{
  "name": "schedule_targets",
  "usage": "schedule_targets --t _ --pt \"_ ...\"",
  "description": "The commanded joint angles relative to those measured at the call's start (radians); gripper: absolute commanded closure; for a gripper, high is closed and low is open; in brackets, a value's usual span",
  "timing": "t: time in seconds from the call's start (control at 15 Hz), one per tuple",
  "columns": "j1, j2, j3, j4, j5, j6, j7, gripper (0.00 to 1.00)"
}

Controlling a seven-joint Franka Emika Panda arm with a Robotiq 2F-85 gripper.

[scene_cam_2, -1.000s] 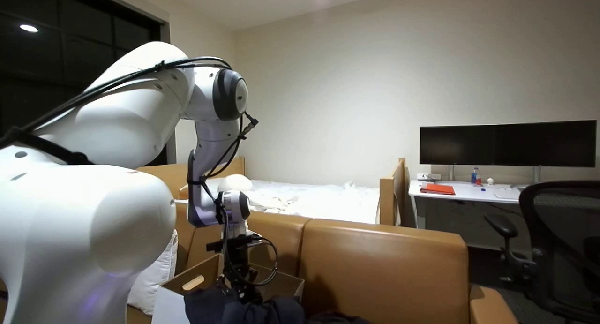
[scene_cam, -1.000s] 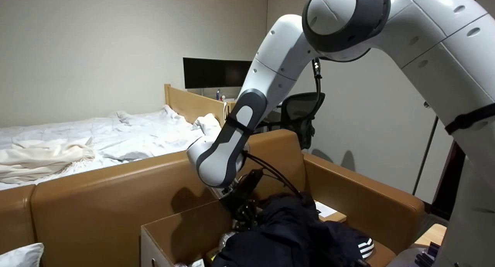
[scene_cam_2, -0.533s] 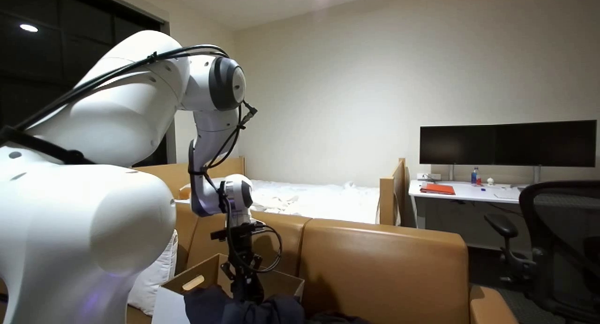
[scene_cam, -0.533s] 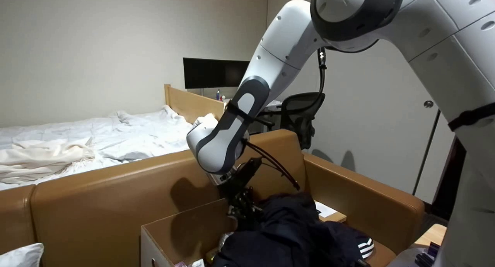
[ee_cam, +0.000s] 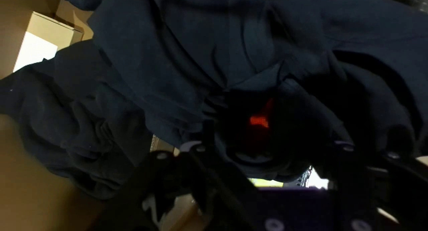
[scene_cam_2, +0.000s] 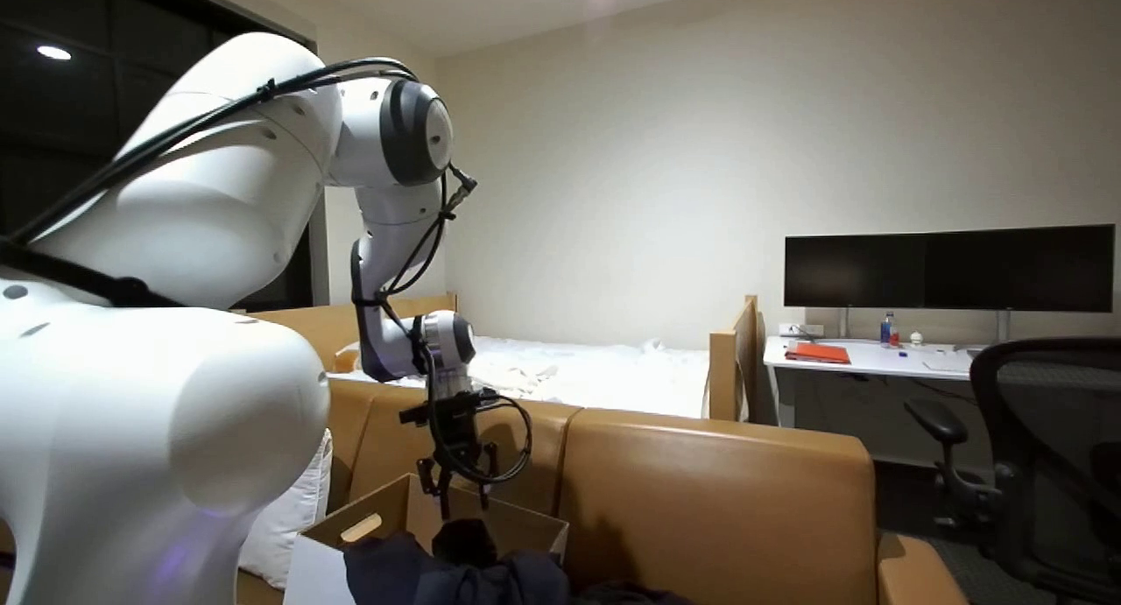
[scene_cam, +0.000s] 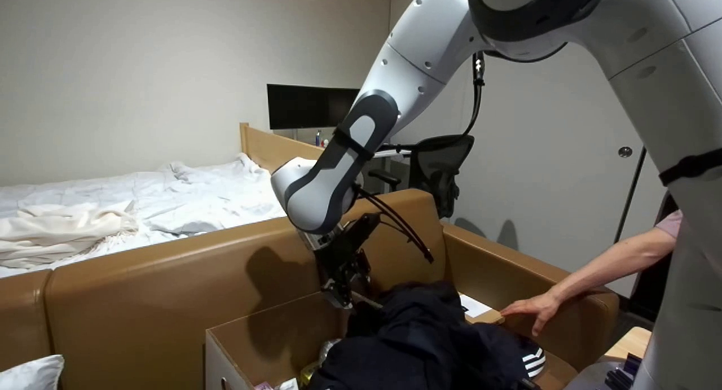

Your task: Put the black trousers in the box

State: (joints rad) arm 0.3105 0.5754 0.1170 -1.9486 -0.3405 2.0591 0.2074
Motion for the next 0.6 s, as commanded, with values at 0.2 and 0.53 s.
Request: schedule_targets --t 0.2,0.53 --pt "-0.037 -0.280 -0.033 -0.175 0.013 0.023 0.049 0.00" --pt "-0.103 -0.432 -0.046 -0.297 0.032 0.042 0.051 0.00"
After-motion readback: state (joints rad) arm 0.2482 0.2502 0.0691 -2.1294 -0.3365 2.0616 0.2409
